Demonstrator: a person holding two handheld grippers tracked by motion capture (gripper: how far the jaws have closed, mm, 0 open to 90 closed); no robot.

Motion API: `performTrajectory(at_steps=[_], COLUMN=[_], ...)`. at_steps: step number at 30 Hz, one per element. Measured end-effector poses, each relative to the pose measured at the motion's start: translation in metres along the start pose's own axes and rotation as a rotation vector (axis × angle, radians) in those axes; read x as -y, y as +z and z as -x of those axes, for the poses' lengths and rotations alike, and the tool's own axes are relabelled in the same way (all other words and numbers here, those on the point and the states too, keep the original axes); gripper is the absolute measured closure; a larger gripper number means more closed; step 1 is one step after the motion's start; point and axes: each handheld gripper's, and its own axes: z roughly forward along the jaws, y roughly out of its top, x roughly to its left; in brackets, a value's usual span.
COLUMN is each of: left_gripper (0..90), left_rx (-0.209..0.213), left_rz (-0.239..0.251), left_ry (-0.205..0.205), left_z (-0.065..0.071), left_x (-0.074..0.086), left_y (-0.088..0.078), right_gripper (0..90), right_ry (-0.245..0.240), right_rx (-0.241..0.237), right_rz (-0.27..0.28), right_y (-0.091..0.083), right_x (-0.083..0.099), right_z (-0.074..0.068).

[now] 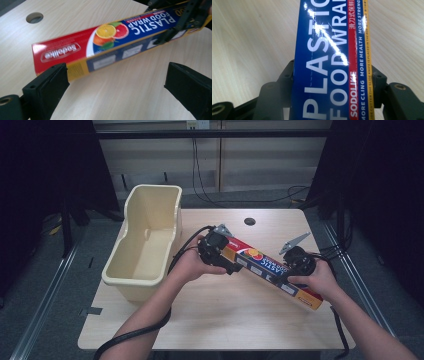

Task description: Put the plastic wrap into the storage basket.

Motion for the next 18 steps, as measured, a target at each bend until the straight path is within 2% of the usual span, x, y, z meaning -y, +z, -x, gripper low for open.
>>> performTrajectory(at_steps=[2, 5, 7, 8, 11, 12, 17, 18], left_gripper=[4.4, 4.5, 5.0, 4.9, 4.3, 4.4, 4.5, 4.5], left_rx=[0.022, 0.027, 0.028, 0.036, 0.025, 0.047, 0.052, 0.083], left_rz=[0.003, -0.002, -0.014, -0.022, -0.026, -0.02, -0.05, -0.049], left_ry=[0.0, 0.014, 0.029, 0.038, 0.049, 0.042, 0.071, 0.067], left_z=[-0.001, -0.003, -0.004, -0.004, -0.004, -0.005, -0.007, -0.006], left_x=[-0.004, -0.009, -0.012, -0.013, -0.015, -0.016, -0.017, -0.017], left_y=[0.004, 0.01, 0.014, 0.015, 0.02, 0.023, 0.031, 0.034], right_gripper=[41.7, 41.7, 41.7, 41.7, 41.6, 41.6, 41.6, 41.6], right_ry=[-0.014, -0.055, -0.059, -0.082, -0.088, -0.106, -0.128, -0.139], right_rx=[-0.008, -0.027, -0.041, -0.043, -0.061, -0.071, -0.09, -0.094], right_rz=[0.001, 0.002, -0.002, -0.004, -0.012, -0.018, -0.022, -0.02], right_y=[-0.001, -0.003, -0.004, -0.005, -0.005, -0.005, -0.004, -0.005], right_x=[0.0, -0.001, -0.001, -0.002, -0.002, -0.002, -0.002, -0.002], right_z=[-0.002, -0.004, -0.007, -0.008, -0.01, -0.012, -0.015, -0.015])
